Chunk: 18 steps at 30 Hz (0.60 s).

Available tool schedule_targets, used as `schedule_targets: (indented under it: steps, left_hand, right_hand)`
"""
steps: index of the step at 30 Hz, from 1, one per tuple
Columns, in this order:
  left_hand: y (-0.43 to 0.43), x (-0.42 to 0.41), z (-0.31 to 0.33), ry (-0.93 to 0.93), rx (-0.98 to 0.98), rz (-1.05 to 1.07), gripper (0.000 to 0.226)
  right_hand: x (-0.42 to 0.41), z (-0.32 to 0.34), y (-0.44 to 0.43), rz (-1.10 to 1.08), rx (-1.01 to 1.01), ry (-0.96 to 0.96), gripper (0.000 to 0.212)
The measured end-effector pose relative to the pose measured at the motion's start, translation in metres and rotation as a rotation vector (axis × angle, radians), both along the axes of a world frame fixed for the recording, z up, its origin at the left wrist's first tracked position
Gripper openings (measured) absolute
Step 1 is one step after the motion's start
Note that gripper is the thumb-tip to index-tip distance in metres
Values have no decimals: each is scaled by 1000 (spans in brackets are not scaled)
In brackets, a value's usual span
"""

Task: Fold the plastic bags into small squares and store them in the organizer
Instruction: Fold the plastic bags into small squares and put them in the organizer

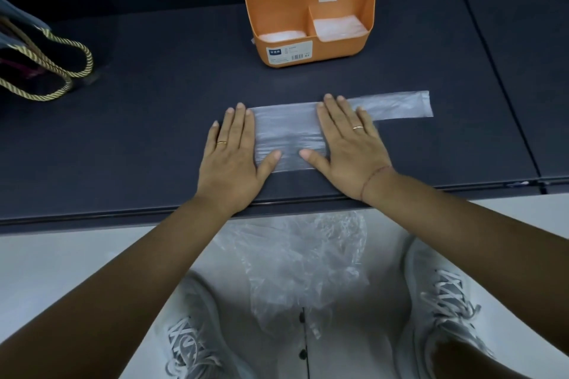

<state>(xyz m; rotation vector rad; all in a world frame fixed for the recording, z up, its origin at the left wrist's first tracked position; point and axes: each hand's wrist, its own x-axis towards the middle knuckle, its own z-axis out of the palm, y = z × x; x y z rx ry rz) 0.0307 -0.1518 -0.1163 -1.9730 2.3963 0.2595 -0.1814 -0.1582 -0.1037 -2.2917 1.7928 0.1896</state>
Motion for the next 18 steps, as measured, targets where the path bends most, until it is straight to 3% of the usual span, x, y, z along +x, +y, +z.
schedule_targets:
  steps: [5, 8, 10, 12, 15, 18]
  left_hand:
    - [11, 17, 4, -35, -11, 33, 96]
    - [12, 20, 5, -16, -43, 16, 95]
    - [14, 16, 8, 55, -92, -66, 91]
    - [18, 3, 11, 145, -106, -210, 86]
    - [23, -15, 11, 251, -77, -366, 80]
    - [24, -23, 7, 330, -41, -359, 80]
  right_hand:
    - [-48, -3, 4, -93, -37, 12, 97]
    - [-67, 1, 11, -50, -110, -192, 94]
    - [-72, 5, 19, -19, -135, -413, 81]
    - [-73, 4, 24, -12, -171, -552, 53]
    - [-69, -1, 24, -55, -181, -636, 21]
    - [-65, -2, 21, -95, -176, -673, 14]
